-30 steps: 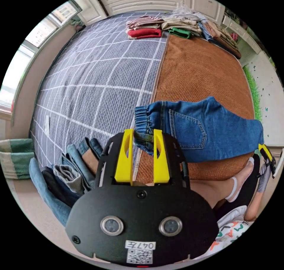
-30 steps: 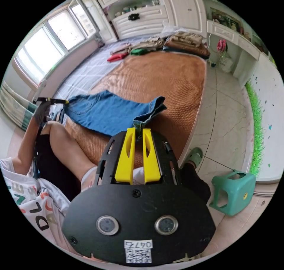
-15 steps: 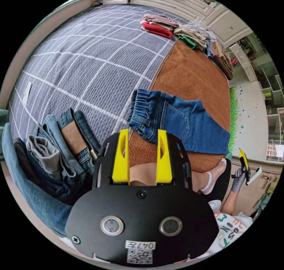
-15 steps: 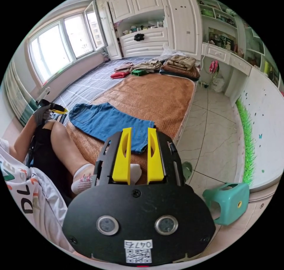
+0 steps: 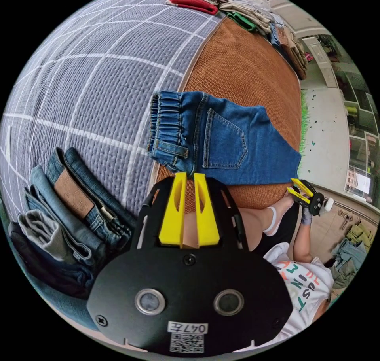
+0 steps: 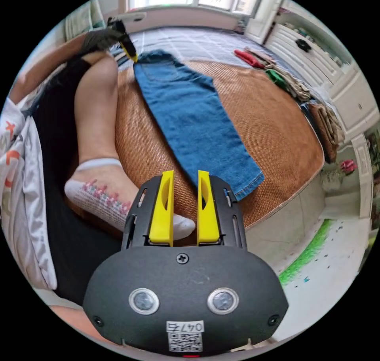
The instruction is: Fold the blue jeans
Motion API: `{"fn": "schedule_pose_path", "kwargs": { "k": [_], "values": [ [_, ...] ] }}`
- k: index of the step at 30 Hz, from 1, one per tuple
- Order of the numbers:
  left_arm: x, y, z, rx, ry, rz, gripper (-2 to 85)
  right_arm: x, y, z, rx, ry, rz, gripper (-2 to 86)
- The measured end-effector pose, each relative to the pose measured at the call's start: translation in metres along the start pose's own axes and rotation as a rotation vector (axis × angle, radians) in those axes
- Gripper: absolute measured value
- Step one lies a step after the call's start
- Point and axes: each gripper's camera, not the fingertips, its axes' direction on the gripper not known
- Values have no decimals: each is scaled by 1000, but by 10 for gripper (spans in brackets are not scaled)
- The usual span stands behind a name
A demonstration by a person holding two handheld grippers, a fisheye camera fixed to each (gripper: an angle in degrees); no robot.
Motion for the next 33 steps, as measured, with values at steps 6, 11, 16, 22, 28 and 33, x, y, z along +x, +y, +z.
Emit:
{"fn": "schedule_pose_path", "kwargs": {
  "k": [6, 11, 16, 22, 28, 33],
  "values": [
    [-17, 17, -15, 118, 122, 67, 10, 8, -8, -15, 35, 38, -40, -6],
    [-35, 34, -25, 224, 245, 101, 4, 34, -4, -42, 135, -26, 57, -6],
    [-39, 51, -46, 373, 338, 142, 0, 60, -1, -83, 278, -46, 117, -5],
    [-21, 22, -89, 611, 460, 192, 7, 135, -20, -131, 421, 70, 253, -4],
    [-11, -92, -69, 624, 482, -83, 96, 255, -93, -85, 341, 248, 492, 43],
    [20, -59, -53, 699, 216, -96, 113, 239, -71, -75, 419, 212, 556, 49]
  ]
}}
